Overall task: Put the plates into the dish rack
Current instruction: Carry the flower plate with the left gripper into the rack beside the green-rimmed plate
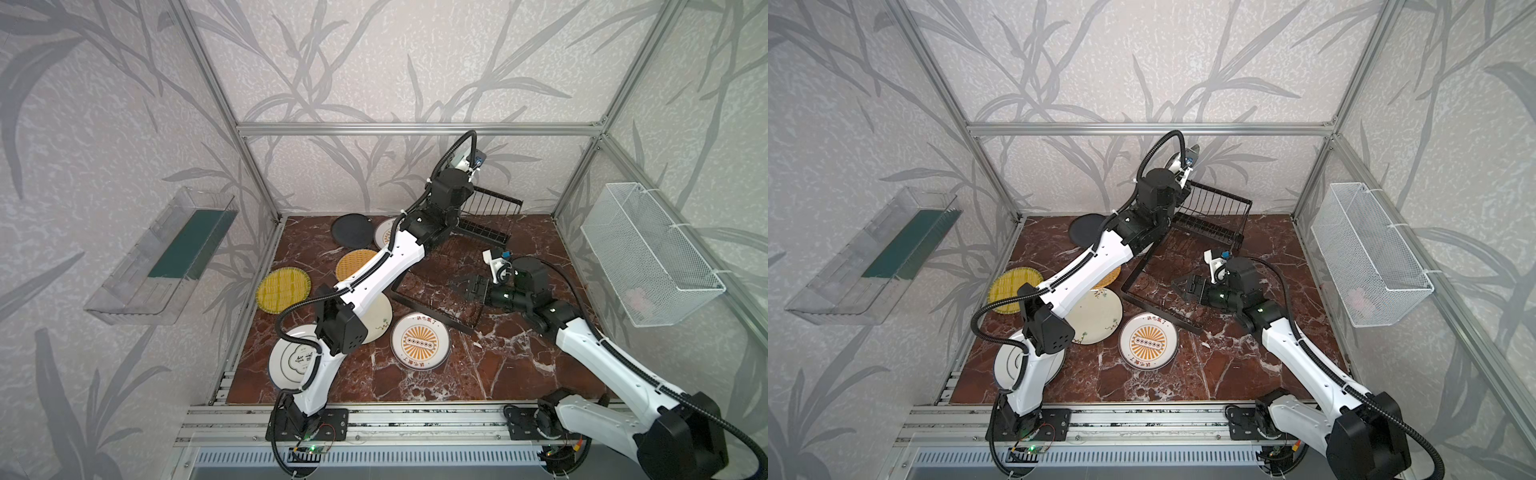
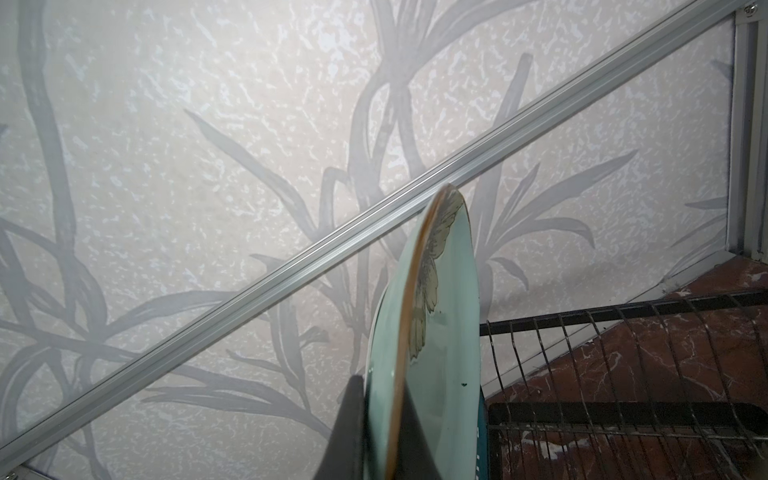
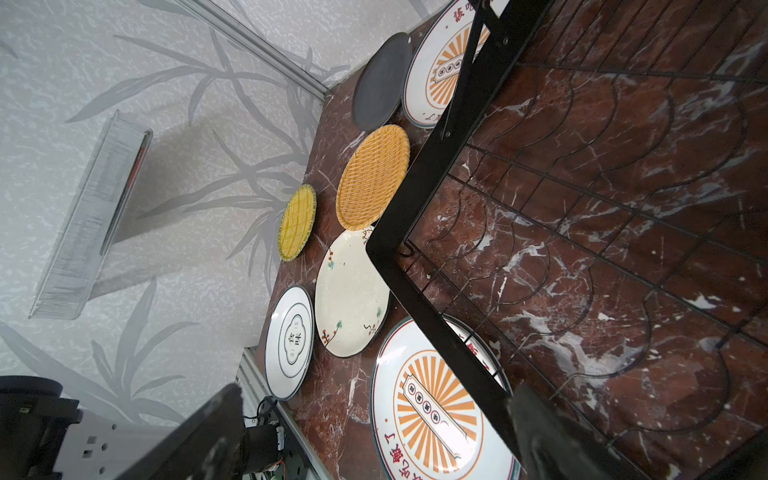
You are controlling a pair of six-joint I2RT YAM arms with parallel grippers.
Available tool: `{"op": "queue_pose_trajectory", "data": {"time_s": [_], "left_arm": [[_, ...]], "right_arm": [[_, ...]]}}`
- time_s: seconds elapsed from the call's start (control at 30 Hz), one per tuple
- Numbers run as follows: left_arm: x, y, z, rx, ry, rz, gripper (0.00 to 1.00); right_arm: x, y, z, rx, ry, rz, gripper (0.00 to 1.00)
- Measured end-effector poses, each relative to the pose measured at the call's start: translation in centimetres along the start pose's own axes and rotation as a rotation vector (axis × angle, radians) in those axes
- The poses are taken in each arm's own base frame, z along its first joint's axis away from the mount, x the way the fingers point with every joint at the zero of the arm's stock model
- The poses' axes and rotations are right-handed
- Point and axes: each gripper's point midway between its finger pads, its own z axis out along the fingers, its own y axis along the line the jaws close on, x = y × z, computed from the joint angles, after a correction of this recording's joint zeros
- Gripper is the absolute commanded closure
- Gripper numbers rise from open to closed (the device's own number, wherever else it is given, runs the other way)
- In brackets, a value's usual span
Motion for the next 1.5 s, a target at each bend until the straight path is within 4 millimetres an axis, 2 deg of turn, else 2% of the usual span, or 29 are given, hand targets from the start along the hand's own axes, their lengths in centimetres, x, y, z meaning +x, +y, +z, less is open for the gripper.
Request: {"op": "queue_pose_trajectory", "data": {"time_s": [0.73,1.1,1.5], "left_arm": [[3.3,-2.4,1.3,-0.004,0.046,0.048,1.00],[4.1,-2.1,1.9,-0.077,0.054,0.026,1.00],[3.7,-1.0,1.9,-0.137,0.039,-0.015,1.00]], "right_arm": [[0.9,-0.9,0.1,0.014,0.017,0.016,0.01],[1.3,-1.2,0.2,0.020,0.023,0.029,0.01],[1.3,-1.3,0.3,0.016,0.020,0.030,0.01]]}}
